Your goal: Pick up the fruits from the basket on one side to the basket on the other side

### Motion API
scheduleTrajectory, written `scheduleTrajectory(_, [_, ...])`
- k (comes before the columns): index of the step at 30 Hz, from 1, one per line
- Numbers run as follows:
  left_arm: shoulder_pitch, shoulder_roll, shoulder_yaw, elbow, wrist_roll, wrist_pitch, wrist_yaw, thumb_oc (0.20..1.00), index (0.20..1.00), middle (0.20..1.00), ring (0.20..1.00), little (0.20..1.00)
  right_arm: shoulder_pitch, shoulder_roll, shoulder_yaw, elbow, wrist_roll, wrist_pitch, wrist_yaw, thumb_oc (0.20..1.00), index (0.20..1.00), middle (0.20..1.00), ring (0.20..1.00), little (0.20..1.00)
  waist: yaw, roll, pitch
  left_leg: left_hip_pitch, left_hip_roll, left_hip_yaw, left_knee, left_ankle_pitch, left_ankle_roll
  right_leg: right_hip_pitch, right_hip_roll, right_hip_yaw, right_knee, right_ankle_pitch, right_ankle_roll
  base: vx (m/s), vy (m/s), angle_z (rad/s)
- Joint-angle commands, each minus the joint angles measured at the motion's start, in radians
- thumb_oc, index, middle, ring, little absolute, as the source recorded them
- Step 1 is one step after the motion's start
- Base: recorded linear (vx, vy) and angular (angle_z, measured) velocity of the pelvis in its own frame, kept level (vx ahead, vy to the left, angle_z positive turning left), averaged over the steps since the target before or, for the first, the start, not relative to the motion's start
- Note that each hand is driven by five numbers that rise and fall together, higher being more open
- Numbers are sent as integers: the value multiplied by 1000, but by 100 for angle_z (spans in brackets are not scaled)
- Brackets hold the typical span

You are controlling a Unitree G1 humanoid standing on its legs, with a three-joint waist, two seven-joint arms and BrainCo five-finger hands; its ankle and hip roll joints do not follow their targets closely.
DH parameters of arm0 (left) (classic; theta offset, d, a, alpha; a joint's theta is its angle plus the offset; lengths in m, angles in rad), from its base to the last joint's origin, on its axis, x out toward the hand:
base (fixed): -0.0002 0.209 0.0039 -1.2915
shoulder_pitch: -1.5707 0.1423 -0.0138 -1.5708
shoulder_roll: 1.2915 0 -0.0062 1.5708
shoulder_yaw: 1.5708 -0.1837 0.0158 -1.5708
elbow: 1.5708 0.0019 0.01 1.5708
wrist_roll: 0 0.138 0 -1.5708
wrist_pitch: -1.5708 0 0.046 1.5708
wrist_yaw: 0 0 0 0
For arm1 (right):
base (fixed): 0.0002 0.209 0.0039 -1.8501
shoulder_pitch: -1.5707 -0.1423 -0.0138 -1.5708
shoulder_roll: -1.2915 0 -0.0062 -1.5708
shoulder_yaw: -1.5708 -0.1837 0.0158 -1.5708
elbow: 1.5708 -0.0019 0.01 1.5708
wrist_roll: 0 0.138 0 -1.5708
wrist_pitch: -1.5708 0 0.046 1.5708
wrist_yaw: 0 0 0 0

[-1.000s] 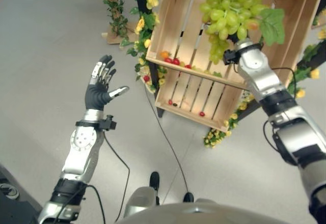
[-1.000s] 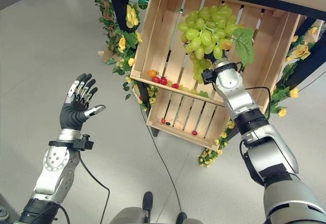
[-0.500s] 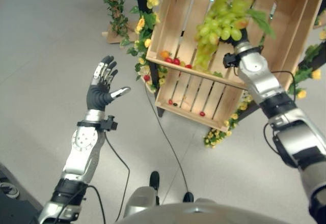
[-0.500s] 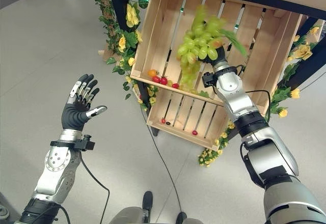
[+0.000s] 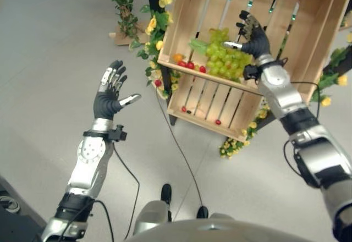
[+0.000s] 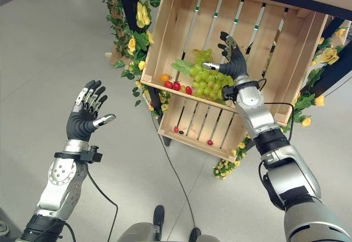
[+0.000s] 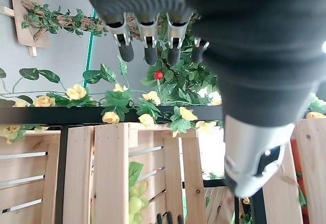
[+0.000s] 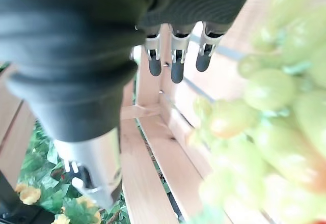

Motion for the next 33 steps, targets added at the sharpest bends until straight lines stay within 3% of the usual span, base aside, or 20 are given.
scheduleTrajectory(1, [-6,25,46,-57,17,-28,7,1000,1000,1000,1000,1000,71,7,-59,-118,18,-49,12,1000,1000,1000,1000,1000,-15,-2,-31,51,-1,21,70,-138,-5,-65,-31,9,50,91,87,0,0,0])
scheduleTrajectory(8, [-2,-17,67,-46,46,-41,2,1000,1000,1000,1000,1000,324,43,-176,-353,-64,-98,57,1000,1000,1000,1000,1000,-35,2,-31,50,-2,17,68,-140,-1,-71,-37,6,53,86,90,0,0,0])
scheduleTrajectory(19, [22,-51,112,-34,59,-65,0,1000,1000,1000,1000,1000,571,104,-303,-536,-94,-170,101,1000,1000,1000,1000,1000,-71,9,-39,62,-1,27,63,-143,1,-71,-36,17,56,83,89,1,5,-1])
scheduleTrajectory(33, [43,-59,140,-41,60,-78,-14,1000,1000,1000,1000,1000,651,101,-345,-587,-93,-194,138,1000,1000,1000,1000,1000,-93,14,-50,75,0,36,48,-140,-1,-75,-33,28,55,87,91,-1,-1,-2])
